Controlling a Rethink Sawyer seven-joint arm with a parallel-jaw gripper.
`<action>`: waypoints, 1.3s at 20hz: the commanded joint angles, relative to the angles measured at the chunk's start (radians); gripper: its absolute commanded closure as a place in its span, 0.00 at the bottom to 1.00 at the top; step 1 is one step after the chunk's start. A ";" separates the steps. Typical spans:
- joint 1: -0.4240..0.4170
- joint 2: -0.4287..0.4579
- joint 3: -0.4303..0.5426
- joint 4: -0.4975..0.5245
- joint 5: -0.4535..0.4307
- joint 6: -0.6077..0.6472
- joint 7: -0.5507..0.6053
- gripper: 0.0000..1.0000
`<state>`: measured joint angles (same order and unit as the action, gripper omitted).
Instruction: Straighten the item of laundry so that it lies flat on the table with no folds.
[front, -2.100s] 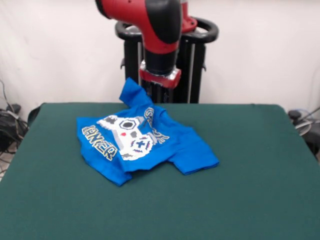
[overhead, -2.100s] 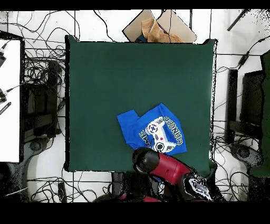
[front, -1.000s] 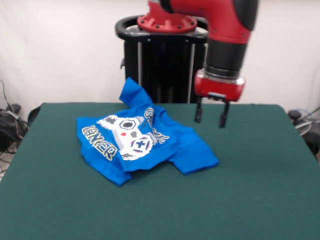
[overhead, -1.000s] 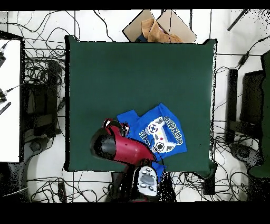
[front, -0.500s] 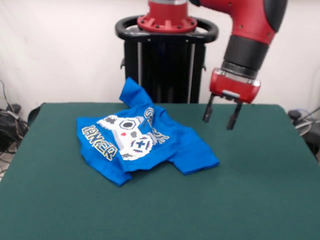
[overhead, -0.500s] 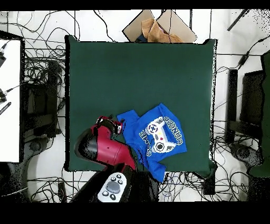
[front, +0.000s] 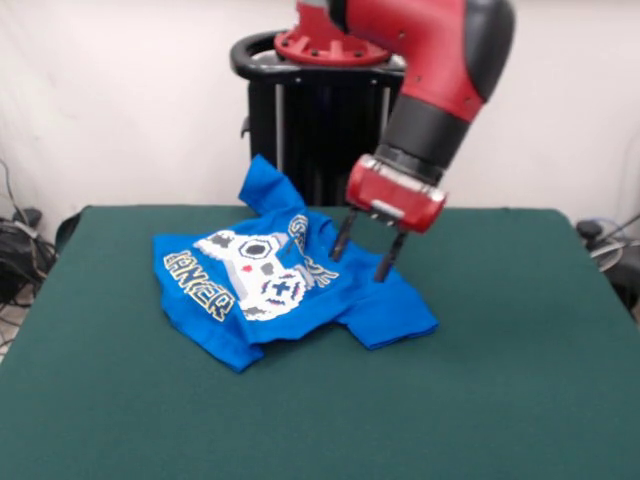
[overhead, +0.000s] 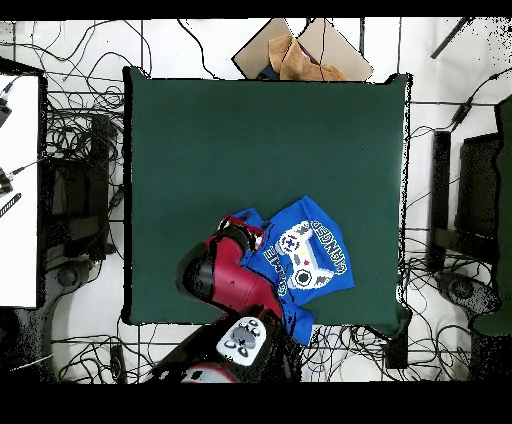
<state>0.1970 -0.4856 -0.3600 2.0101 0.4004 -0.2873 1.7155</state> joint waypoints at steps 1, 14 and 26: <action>-0.062 0.111 0.068 -0.061 0.026 -0.071 0.242 0.00; 0.055 -0.075 0.038 -0.050 0.140 0.451 0.237 1.00; 0.009 0.042 0.123 0.002 0.088 0.182 0.325 1.00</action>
<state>0.2522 -0.5700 -0.3561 2.0123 0.4733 0.1019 1.7156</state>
